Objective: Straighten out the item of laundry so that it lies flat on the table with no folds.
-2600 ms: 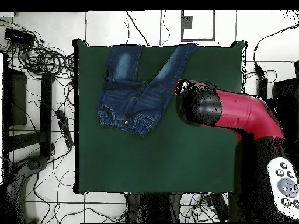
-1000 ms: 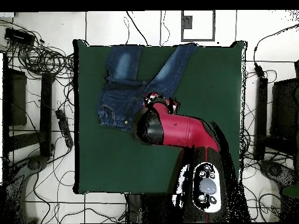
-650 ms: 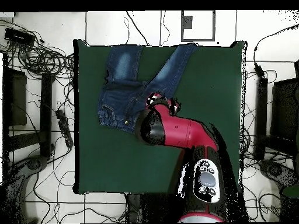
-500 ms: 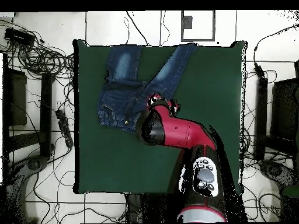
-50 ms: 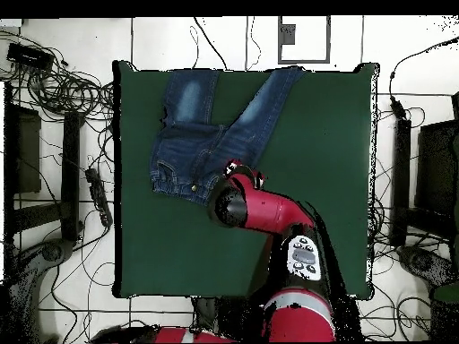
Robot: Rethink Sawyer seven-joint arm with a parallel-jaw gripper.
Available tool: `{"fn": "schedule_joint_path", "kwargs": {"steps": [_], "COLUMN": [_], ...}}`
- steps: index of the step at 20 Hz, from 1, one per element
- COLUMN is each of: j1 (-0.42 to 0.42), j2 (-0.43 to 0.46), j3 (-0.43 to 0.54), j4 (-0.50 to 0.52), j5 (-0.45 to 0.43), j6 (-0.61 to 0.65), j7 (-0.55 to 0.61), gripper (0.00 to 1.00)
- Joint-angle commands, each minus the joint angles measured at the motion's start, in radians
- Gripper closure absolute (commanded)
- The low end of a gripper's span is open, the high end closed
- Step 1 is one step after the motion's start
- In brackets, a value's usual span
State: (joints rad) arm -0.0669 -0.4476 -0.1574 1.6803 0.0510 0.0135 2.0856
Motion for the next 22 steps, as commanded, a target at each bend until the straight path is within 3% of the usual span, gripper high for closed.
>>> {"fn": "schedule_joint_path", "kwargs": {"steps": [1,10,17,22], "j1": [0.026,0.042,0.028,0.028], "j2": [0.045,0.068,0.066,0.073], "j3": [0.065,0.064,0.130,0.171], "j4": [0.123,0.161,0.212,0.234], "j5": [0.102,0.192,0.263,0.298], "j6": [0.012,0.071,0.151,0.119], "j7": [0.267,0.269,0.274,0.267], "gripper": [0.00,0.00,0.00,0.00]}}
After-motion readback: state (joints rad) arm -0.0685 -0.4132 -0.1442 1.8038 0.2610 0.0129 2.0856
